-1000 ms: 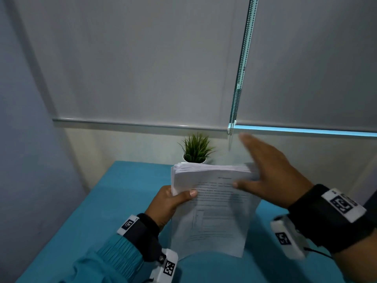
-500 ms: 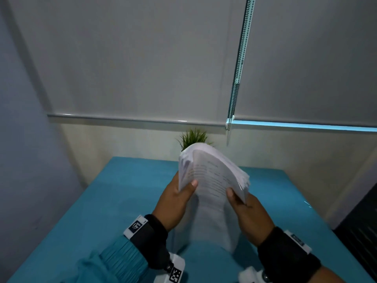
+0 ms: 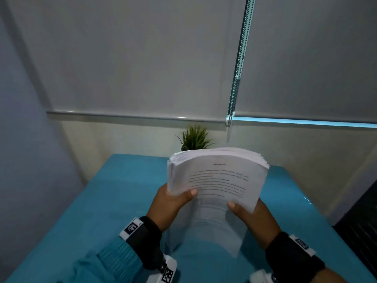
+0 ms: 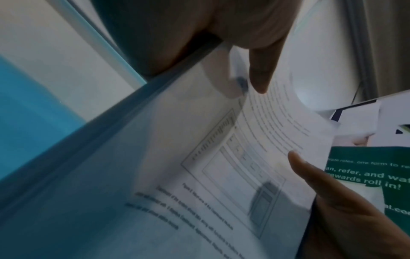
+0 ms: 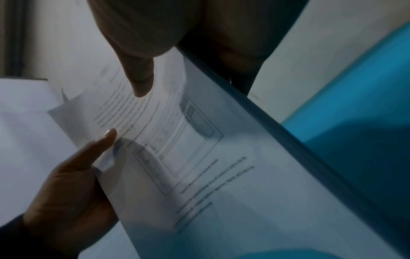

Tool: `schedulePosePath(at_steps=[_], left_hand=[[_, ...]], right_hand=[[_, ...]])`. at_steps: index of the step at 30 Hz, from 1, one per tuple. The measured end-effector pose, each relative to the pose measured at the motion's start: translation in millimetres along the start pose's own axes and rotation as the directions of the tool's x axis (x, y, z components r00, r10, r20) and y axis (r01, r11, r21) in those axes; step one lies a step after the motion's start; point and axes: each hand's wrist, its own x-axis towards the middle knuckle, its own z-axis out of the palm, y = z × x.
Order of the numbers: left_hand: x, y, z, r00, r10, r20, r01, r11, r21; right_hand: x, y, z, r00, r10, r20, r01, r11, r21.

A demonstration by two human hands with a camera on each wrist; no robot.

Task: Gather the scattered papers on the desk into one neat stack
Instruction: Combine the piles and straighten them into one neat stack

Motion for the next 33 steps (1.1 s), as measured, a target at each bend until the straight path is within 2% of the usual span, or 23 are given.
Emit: schedulePosePath(at_steps=[5, 8, 10, 13, 15, 18, 21, 26, 29, 31, 33], left_hand=[[2.9, -0.8, 2.3, 1.000, -0.023, 0.016, 0.024, 0.999, -0.047], [2.5, -2.6, -0.2, 0.999, -0.032, 0.004, 0.032, 0.997, -0.070], [3.8, -4.2, -2.9, 0.999, -0.033, -0.014, 0.032, 0.997, -0.067], [4.0, -1.3, -4.1, 0.994, 0.043, -0.097, -0.044, 0.999, -0.009], [2.3, 2.4, -2.9, 0.969, 0.149, -0.199, -0.135, 0.987, 0.082], [-5.8, 6.1, 7.9, 0.927, 0.208, -0.313, -0.170, 0.975, 0.144], [-13.0, 3.2, 23.2, 0.938, 0.169, -0.302, -0.141, 0.984, 0.112], [-9.7, -5.1, 21.4, 0.945, 0.175, -0.275, -0.123, 0.973, 0.197], [-13.8, -13.0, 25.5, 0.973, 0.125, -0.196, -0.080, 0.971, 0.225], [-15.9, -14.6, 33.0, 0.978, 0.149, -0.149, -0.103, 0.954, 0.280], [-14.2, -12.0, 37.5, 0.971, 0.168, -0.168, -0.113, 0.949, 0.294]], right_hand=[[1.7, -0.8, 2.8, 0.999, 0.032, 0.006, -0.032, 0.999, 0.009], [4.6, 1.6, 2.8, 0.998, 0.023, -0.063, -0.023, 1.000, 0.009], [7.2, 0.7, -0.6, 0.993, -0.003, -0.118, 0.011, 0.998, 0.069], [9.3, -7.0, -2.7, 0.986, -0.040, -0.164, 0.059, 0.992, 0.111], [9.7, -10.6, -2.0, 0.982, -0.049, -0.182, 0.072, 0.990, 0.121], [8.1, -13.4, -2.2, 0.990, -0.038, -0.135, 0.062, 0.982, 0.180], [5.2, -14.1, -0.1, 0.999, -0.039, -0.022, 0.042, 0.984, 0.173], [8.6, -7.6, 2.1, 0.997, 0.023, -0.074, -0.014, 0.991, 0.131], [3.3, -11.8, 10.1, 1.000, 0.010, 0.013, -0.010, 0.998, 0.058], [-2.1, -19.1, 16.4, 0.997, -0.022, 0.072, 0.020, 0.999, 0.027], [-4.2, -23.3, 18.5, 0.995, -0.018, 0.095, 0.013, 0.999, 0.052]])
